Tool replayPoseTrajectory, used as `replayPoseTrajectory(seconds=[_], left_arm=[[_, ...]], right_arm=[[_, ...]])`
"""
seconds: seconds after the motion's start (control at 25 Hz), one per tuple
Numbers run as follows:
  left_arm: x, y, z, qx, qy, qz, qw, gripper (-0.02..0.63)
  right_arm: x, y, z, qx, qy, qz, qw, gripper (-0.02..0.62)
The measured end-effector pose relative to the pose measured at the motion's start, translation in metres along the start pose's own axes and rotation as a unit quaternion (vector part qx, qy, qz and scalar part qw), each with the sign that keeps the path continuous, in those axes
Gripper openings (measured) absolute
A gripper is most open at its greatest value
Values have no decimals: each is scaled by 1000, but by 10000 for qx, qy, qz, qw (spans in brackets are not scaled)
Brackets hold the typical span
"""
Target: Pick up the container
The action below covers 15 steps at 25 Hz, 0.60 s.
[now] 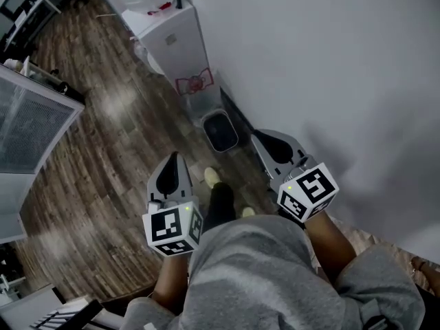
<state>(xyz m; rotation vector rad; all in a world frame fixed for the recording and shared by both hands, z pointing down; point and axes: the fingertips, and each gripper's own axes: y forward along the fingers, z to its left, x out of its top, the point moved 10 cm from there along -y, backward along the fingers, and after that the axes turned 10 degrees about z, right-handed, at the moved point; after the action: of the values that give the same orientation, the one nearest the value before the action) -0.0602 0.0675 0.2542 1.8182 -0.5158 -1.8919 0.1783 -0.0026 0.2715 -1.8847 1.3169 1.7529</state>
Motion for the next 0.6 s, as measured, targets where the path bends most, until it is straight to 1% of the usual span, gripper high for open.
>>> replayPoseTrajectory(seconds=[0.28, 0.6], left_arm=[[28, 44, 41, -74, 14, 83, 9999, 12], [40, 84, 97, -163, -148, 204, 9995, 12]], right_arm=[[25, 58, -10, -52, -14, 159, 9999, 25], [47, 123, -8, -128, -157, 465, 9987, 26]])
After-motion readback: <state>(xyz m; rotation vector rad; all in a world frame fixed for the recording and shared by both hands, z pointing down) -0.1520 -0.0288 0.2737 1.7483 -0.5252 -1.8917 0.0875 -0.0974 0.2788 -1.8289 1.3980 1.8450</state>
